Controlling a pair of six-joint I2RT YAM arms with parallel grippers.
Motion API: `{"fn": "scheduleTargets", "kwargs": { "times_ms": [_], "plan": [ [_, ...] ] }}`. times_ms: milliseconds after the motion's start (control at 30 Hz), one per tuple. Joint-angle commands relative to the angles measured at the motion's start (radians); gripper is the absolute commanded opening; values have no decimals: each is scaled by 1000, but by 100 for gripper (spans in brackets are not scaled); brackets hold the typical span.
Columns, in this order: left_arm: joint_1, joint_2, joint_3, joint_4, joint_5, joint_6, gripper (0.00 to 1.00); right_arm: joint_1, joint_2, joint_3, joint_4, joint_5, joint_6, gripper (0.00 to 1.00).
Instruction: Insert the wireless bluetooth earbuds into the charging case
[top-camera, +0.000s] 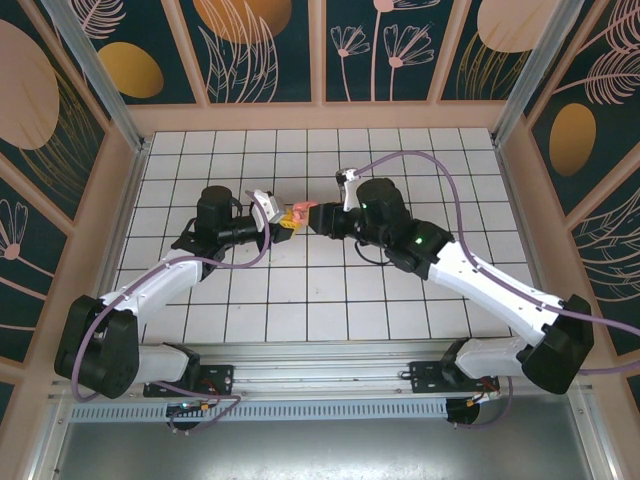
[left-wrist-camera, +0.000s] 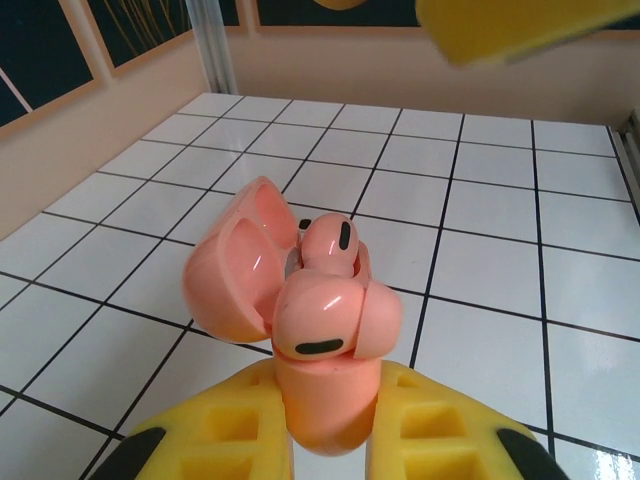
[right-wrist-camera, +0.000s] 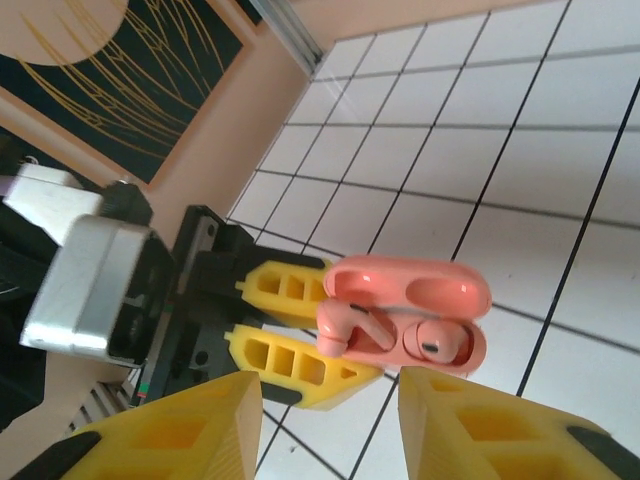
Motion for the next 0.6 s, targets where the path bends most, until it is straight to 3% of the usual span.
{"fn": "scheduleTargets", "kwargs": {
  "times_ms": [0,567],
  "plan": [
    [-7,-8,2,6,-7,9,8,9,18,17,-12,-39,116,40],
    [-7,-11,0,9,-11,-2,8,8,142,122,-34,-152,123,38]
  ]
}}
